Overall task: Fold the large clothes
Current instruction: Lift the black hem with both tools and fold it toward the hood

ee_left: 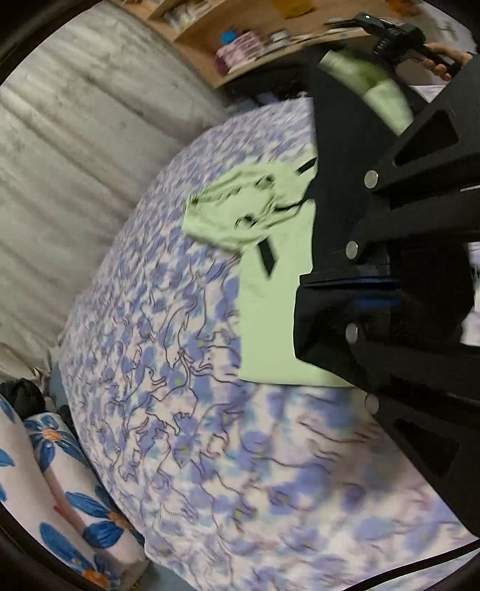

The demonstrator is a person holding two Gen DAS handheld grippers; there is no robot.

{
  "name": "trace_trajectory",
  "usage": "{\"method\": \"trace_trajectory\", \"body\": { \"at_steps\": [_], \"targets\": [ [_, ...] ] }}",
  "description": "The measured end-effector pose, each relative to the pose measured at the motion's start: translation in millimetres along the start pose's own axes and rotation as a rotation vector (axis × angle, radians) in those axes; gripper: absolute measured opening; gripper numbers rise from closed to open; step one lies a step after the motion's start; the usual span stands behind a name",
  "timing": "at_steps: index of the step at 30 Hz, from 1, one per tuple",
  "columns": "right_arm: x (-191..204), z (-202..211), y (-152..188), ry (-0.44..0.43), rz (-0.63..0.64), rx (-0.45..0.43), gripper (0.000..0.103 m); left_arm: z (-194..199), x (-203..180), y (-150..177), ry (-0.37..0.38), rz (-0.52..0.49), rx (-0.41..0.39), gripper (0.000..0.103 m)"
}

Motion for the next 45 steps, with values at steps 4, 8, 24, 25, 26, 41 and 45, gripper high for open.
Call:
{"method": "trace_trajectory", "body": {
  "at_steps": [4, 8, 24, 25, 26, 41, 45],
  "targets": [
    [-18.7, -57.3, -4.0, 0.074, -0.028, 0.040, 0.035, -54.7, 21.7, -17.8, -0.050, 0.043, 0.061, 0.058],
    [-30.2, -84.8, -2.5, 0.085, -0.030, 0.047, 0.049, -88.6, 38.5, -24.0, -0.102, 0.033, 0.080, 0.066],
    [-66.1, -139.6, -16.0, 0.147, 0.065, 0.087, 0.050, -161.7, 47.4, -8.6, -0.183, -0.262, 0.196, 0.066],
    [-65.4, -143.6, -16.5, 0.144, 0.066, 0.091, 0.050, -167.9, 46.4, -10.2, -0.179, -0.269, 0.201, 0.066],
    [-62.9, -148.5, -17.4, 0.138, 0.073, 0.089, 0.050, -173.4, 45.8, -12.4, -0.177, -0.275, 0.203, 0.066],
    [-21.5, -133.7, -48.1, 0.160, 0.218, -0.146, 0.006, -165.6, 33.9, -55.3, -0.246, -0.235, -0.020, 0.003],
    [-24.9, -163.9, -46.5, 0.249, 0.228, -0.099, 0.007, -182.2, 42.8, -52.8, -0.308, -0.217, 0.007, 0.003]
  ]
}}
Point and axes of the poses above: each gripper's, at about its wrist camera, not at the fingertips, and z roughly against the way its jaws point, x to its left, y to its underside, the point moved 10 cm from there along -z, roughly the way its jaws point, and after that the axes turned 8 degrees about -z, right-handed, at the moved point
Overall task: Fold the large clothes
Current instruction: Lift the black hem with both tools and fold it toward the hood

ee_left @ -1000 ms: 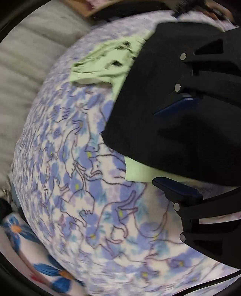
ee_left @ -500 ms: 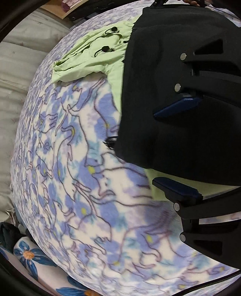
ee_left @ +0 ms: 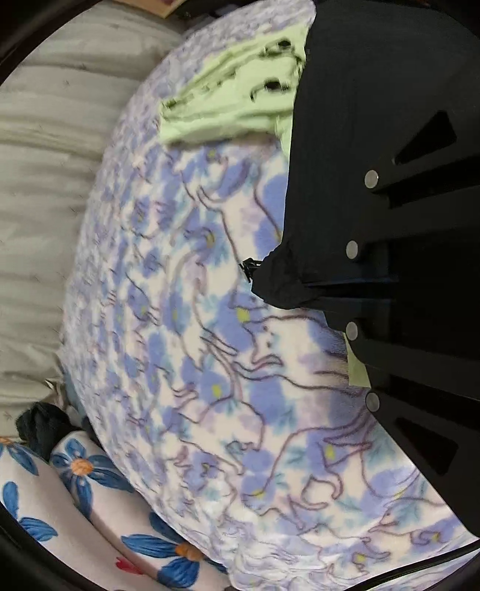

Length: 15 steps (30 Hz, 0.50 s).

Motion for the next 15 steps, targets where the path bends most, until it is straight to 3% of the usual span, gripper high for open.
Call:
{"method": "trace_trajectory", "body": {
  "at_steps": [3, 6, 9, 12, 15],
  "targets": [
    [-5.9, -24.0, 16.1, 0.067, -0.008, 0.074, 0.011, -21.8, 3.1, 12.4, -0.044, 0.014, 0.049, 0.006],
    [-8.5, -20.8, 20.0, 0.076, -0.028, 0.084, 0.016, -19.3, 0.4, 11.4, -0.074, -0.016, 0.039, 0.009],
    [-8.6, -1.1, 15.4, 0.081, -0.035, 0.044, 0.017, -1.1, -3.3, 5.4, -0.055, -0.020, 0.007, 0.030],
    [3.6, 27.7, 15.9, 0.050, -0.026, -0.009, 0.021, 28.9, -4.0, 2.5, -0.028, 0.022, -0.055, 0.035],
    [32.4, 52.9, 36.2, -0.029, 0.000, -0.015, 0.024, 52.2, -19.3, 17.7, 0.022, 0.035, -0.048, 0.035]
  ]
}}
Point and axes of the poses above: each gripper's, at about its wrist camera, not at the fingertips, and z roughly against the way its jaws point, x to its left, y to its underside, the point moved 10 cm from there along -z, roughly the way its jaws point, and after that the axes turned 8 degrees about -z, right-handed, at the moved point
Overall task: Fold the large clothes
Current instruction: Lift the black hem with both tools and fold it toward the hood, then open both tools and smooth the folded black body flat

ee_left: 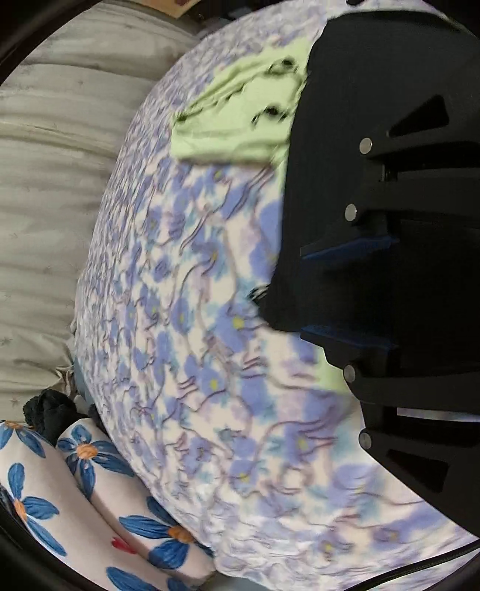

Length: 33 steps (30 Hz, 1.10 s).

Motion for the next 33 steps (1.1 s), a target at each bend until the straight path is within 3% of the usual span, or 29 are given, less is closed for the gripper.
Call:
{"method": "trace_trajectory", "body": {
  "at_steps": [3, 6, 9, 12, 14, 15, 18, 22, 25, 33],
  "targets": [
    [39.9, 17.1, 34.8, -0.095, 0.051, 0.045, 0.024, 20.7, -28.6, 31.1, 0.064, -0.047, 0.028, 0.035],
    [71.6, 27.2, 73.6, -0.155, 0.113, 0.081, 0.024, 34.4, -54.7, 69.6, 0.081, -0.109, 0.055, 0.035],
    [67.1, 26.6, 103.9, -0.096, 0.173, 0.091, 0.024, 40.9, -61.4, 106.2, 0.024, -0.168, 0.067, 0.035],
    [26.6, 29.6, 115.5, 0.011, 0.177, 0.073, 0.024, 48.8, -43.7, 126.5, -0.052, -0.196, 0.039, 0.036],
    [-15.6, 35.5, 114.5, 0.109, 0.138, 0.057, 0.025, 53.4, -26.6, 131.2, -0.085, -0.182, 0.028, 0.049],
    [-40.2, 38.4, 114.0, 0.152, 0.116, 0.054, 0.025, 55.7, -15.9, 133.3, -0.088, -0.160, 0.026, 0.049],
    [-76.7, 50.9, 119.9, 0.120, 0.058, 0.067, 0.019, 60.7, 1.4, 135.8, -0.073, -0.123, 0.027, 0.049],
    [-74.8, 62.4, 124.2, 0.178, 0.109, 0.066, 0.019, 60.0, 7.6, 135.0, -0.087, -0.130, 0.036, 0.050],
    [-73.6, 61.7, 124.8, 0.213, 0.105, 0.072, 0.022, 61.2, 4.4, 133.0, -0.087, -0.141, 0.052, 0.060],
    [-65.9, 90.2, 128.2, 0.176, 0.052, 0.085, 0.022, 98.3, -6.5, 141.5, -0.063, -0.148, 0.062, 0.068]
  ]
}}
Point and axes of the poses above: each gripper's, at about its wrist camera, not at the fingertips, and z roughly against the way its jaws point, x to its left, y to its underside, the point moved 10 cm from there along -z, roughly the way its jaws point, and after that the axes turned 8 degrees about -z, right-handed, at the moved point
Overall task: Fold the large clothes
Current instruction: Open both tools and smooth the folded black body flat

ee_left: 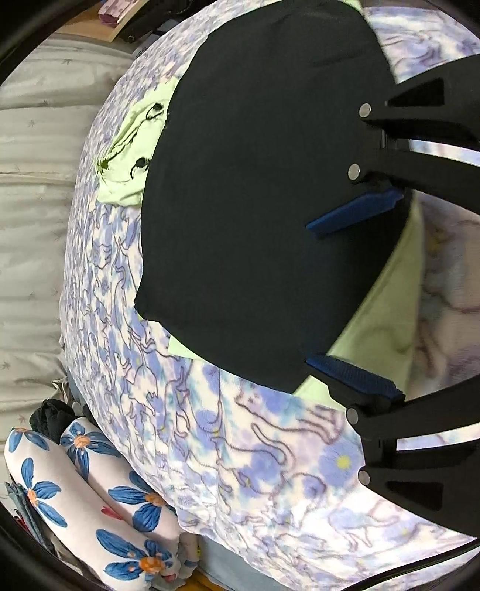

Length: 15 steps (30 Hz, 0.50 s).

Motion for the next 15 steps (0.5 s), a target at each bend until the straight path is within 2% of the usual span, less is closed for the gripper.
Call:
{"method": "trace_trajectory", "body": {
  "at_steps": [3, 5, 7, 15],
  "targets": [
    [6.1, 15.7, 2.9, -0.029, -0.009, -0.003, 0.022, 19.2, 1.4, 4.6, 0.001, 0.000, 0.004, 0.069],
    [12.2, 25.2, 4.7, -0.046, -0.007, -0.007, 0.022, 31.6, 1.0, 7.0, 0.003, -0.003, -0.003, 0.076],
    [20.2, 34.1, 6.6, -0.062, 0.000, -0.010, 0.022, 42.9, 0.8, 9.8, -0.004, -0.009, -0.005, 0.077],
    [70.9, 65.3, 10.8, -0.136, 0.074, -0.018, 0.023, 76.8, -6.2, 10.5, 0.001, -0.054, -0.021, 0.078]
  ]
}}
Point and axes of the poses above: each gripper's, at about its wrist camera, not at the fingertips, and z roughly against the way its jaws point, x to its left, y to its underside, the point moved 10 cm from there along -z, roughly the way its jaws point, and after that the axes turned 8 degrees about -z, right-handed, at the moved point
